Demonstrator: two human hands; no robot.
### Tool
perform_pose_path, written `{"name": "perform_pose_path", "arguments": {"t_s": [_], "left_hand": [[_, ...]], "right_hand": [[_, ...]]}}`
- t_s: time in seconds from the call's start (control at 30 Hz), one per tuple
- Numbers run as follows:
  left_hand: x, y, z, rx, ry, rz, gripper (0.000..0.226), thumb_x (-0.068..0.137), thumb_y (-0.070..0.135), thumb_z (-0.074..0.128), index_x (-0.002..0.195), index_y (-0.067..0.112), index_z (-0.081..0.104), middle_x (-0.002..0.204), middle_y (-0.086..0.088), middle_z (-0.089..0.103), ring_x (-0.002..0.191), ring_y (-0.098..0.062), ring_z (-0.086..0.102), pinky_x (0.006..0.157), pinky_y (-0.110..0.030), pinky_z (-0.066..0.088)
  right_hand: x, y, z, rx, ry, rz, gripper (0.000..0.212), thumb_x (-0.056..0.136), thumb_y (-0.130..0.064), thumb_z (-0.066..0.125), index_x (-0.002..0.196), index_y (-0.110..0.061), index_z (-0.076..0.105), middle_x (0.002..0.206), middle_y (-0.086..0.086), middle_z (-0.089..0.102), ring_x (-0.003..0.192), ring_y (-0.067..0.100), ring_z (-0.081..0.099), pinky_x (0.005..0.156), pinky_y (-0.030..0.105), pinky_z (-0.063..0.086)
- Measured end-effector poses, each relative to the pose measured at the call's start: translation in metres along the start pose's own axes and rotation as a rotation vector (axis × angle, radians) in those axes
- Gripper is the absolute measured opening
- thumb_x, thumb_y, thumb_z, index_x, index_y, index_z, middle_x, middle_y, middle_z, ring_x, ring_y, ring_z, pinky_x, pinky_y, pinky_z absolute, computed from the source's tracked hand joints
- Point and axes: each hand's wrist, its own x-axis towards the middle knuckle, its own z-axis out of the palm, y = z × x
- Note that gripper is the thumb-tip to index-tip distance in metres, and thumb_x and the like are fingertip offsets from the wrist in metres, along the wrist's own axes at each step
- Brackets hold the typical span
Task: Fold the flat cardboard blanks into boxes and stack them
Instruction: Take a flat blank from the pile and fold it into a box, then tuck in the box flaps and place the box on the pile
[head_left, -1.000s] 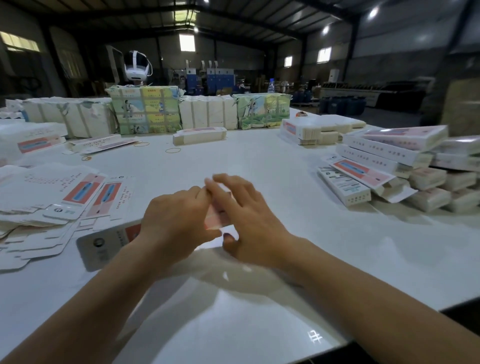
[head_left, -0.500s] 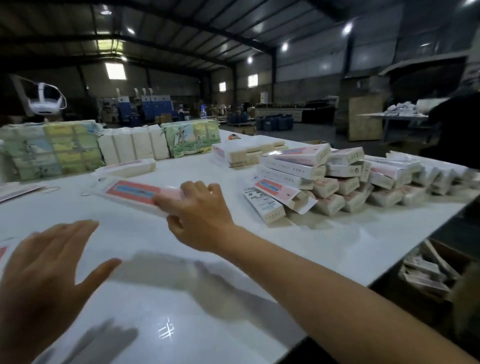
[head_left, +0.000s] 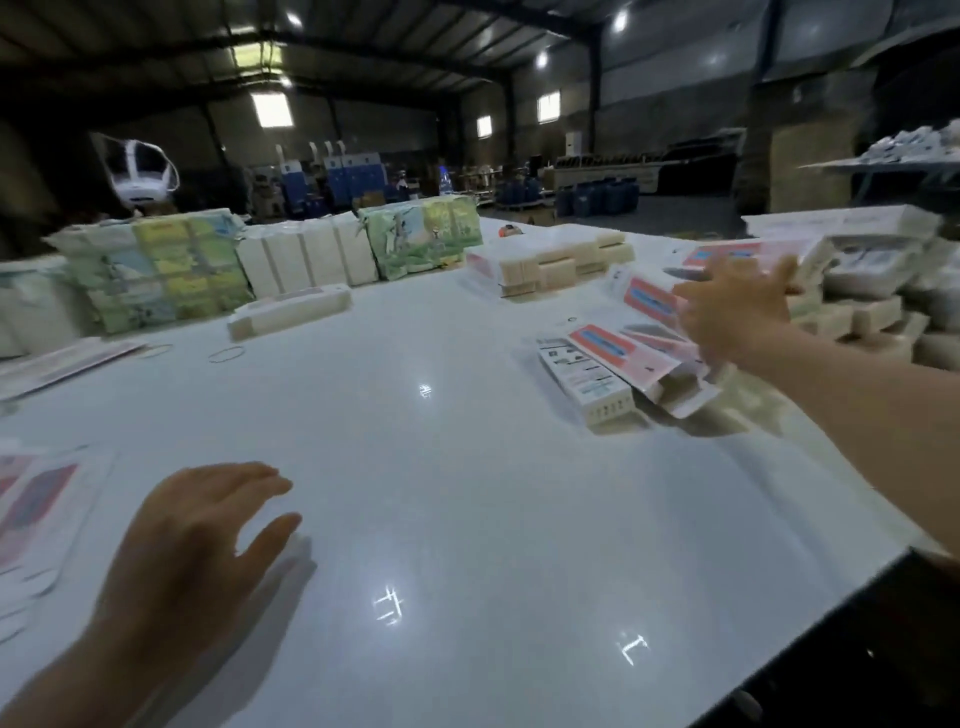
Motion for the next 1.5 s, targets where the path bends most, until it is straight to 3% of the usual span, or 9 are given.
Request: {"name": "perform_pose_path", "arguments": {"t_s": [0.13, 0.27, 0.4, 0.57, 0.77, 0.9, 1.07, 1.37, 1.5], "left_hand": [[-0.008, 0.032, -0.03, -0.142, 0.27, 0.006, 0.033, 0.081, 0.037, 0.052, 0.088, 0.014, 0.074, 0.093, -0.002, 0.072, 0.085, -0.022, 0.067, 0.083, -0.035, 0.046], [-0.012, 0.035, -0.038, -0.202, 0.21, -0.054, 0.019, 0.076, 0.025, 0.064, 0.085, 0.012, 0.074, 0.088, -0.002, 0.073, 0.081, -0.023, 0.067, 0.08, -0.034, 0.048], [-0.02, 0.023, -0.034, -0.274, 0.16, -0.167, 0.022, 0.086, 0.028, 0.061, 0.1, 0.015, 0.072, 0.103, -0.002, 0.071, 0.098, -0.023, 0.062, 0.091, -0.03, 0.04], [-0.021, 0.004, -0.024, -0.304, 0.071, -0.327, 0.029, 0.092, 0.035, 0.051, 0.112, 0.022, 0.067, 0.112, 0.002, 0.067, 0.104, -0.018, 0.056, 0.091, -0.031, 0.037], [0.004, -0.041, -0.03, -0.359, 0.012, -0.683, 0.031, 0.089, 0.038, 0.046, 0.11, 0.022, 0.062, 0.111, 0.0, 0.065, 0.105, -0.024, 0.057, 0.084, -0.035, 0.044], [0.014, -0.134, -0.055, 0.022, -0.137, -0.954, 0.064, 0.083, 0.061, 0.049, 0.126, 0.014, 0.047, 0.13, -0.009, 0.047, 0.123, -0.028, 0.039, 0.092, -0.042, 0.034], [-0.009, -0.205, -0.048, 0.181, -0.335, -1.126, 0.106, 0.059, 0.082, 0.061, 0.134, 0.011, 0.037, 0.14, -0.015, 0.032, 0.129, -0.032, 0.028, 0.102, -0.047, 0.026], [0.003, -0.231, -0.045, 0.126, -0.265, -1.178, 0.089, 0.063, 0.061, 0.077, 0.127, 0.008, 0.045, 0.13, -0.014, 0.047, 0.123, -0.031, 0.04, 0.1, -0.047, 0.033], [0.005, -0.213, -0.04, 0.329, -0.061, -1.031, 0.055, 0.077, 0.041, 0.07, 0.118, 0.013, 0.046, 0.116, -0.012, 0.054, 0.109, -0.028, 0.044, 0.09, -0.042, 0.034]], "right_hand": [[-0.014, -0.04, -0.041, 0.325, 0.277, -0.11, 0.034, 0.09, -0.032, 0.055, 0.12, -0.02, 0.064, 0.13, 0.016, 0.055, 0.12, 0.036, 0.046, 0.104, 0.063, 0.02], [-0.072, -0.125, -0.098, 0.698, 0.444, -0.476, 0.014, 0.078, -0.009, 0.069, 0.091, -0.01, 0.076, 0.094, 0.017, 0.072, 0.085, 0.037, 0.065, 0.083, 0.049, 0.047], [-0.146, -0.206, -0.117, 0.859, 0.195, -0.783, 0.015, 0.086, -0.019, 0.063, 0.094, -0.021, 0.076, 0.094, -0.001, 0.072, 0.084, 0.024, 0.065, 0.081, 0.036, 0.049], [-0.185, -0.25, -0.097, 0.789, 0.009, -0.817, 0.024, 0.095, -0.036, 0.045, 0.099, -0.032, 0.069, 0.104, -0.013, 0.058, 0.097, 0.008, 0.053, 0.081, 0.027, 0.044], [-0.193, -0.247, -0.096, 0.9, -0.016, -0.78, 0.015, 0.09, -0.022, 0.058, 0.092, -0.025, 0.073, 0.093, -0.011, 0.06, 0.093, 0.009, 0.051, 0.076, 0.029, 0.044], [-0.193, -0.248, -0.097, 0.931, -0.019, -0.77, 0.014, 0.088, -0.018, 0.061, 0.09, -0.023, 0.074, 0.091, -0.013, 0.059, 0.092, 0.009, 0.051, 0.075, 0.028, 0.043], [-0.19, -0.249, -0.094, 0.952, -0.005, -0.793, 0.014, 0.089, -0.02, 0.059, 0.092, -0.025, 0.072, 0.087, -0.02, 0.053, 0.089, 0.004, 0.048, 0.073, 0.022, 0.04], [-0.187, -0.251, -0.092, 0.963, -0.013, -0.8, 0.014, 0.088, -0.016, 0.061, 0.093, -0.022, 0.073, 0.087, -0.018, 0.053, 0.087, 0.006, 0.048, 0.07, 0.021, 0.037], [-0.187, -0.253, -0.092, 0.953, -0.007, -0.782, 0.013, 0.09, -0.019, 0.058, 0.092, -0.024, 0.07, 0.085, -0.018, 0.05, 0.087, 0.006, 0.046, 0.072, 0.021, 0.038]]}}
